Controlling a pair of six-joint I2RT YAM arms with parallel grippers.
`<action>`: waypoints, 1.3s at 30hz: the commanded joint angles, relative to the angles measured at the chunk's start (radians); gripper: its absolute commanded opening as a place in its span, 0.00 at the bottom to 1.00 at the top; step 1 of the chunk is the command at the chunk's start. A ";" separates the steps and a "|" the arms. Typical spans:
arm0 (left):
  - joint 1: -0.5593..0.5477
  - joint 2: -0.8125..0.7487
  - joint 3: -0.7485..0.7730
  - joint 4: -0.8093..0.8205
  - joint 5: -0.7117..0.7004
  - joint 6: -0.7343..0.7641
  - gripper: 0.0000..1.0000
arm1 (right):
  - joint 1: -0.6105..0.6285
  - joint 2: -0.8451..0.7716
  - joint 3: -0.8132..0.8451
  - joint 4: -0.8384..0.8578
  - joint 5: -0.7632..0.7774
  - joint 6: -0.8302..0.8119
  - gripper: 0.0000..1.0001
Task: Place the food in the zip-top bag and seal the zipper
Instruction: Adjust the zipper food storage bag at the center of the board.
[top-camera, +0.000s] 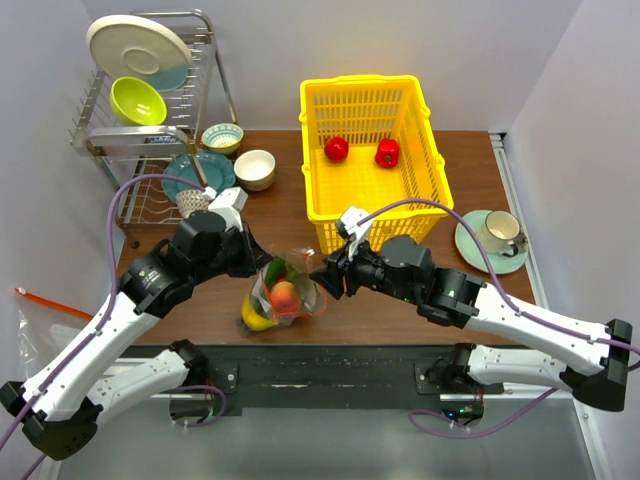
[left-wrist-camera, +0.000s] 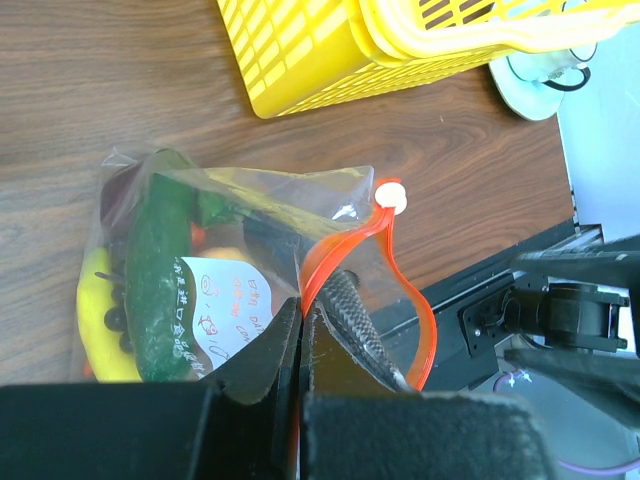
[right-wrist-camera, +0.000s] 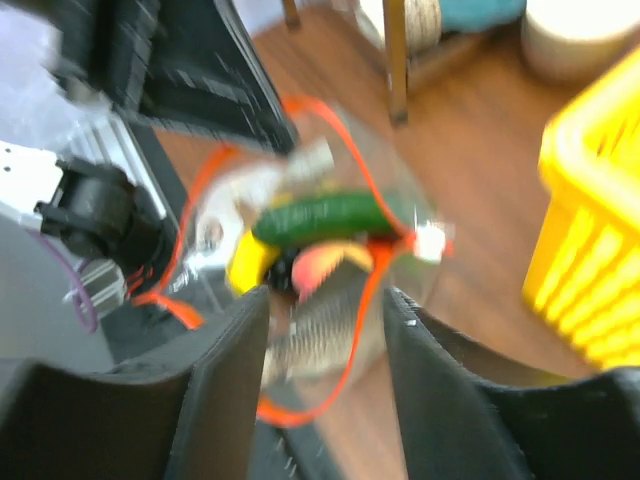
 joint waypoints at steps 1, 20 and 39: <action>-0.001 -0.019 0.036 0.023 -0.012 -0.003 0.00 | 0.004 -0.027 -0.002 -0.133 0.060 0.161 0.42; -0.002 -0.033 0.034 0.015 -0.004 -0.008 0.00 | 0.003 0.121 0.039 -0.205 -0.014 0.210 0.00; -0.001 0.001 0.071 -0.006 0.140 0.040 0.00 | 0.003 0.101 0.142 -0.245 0.018 0.231 0.00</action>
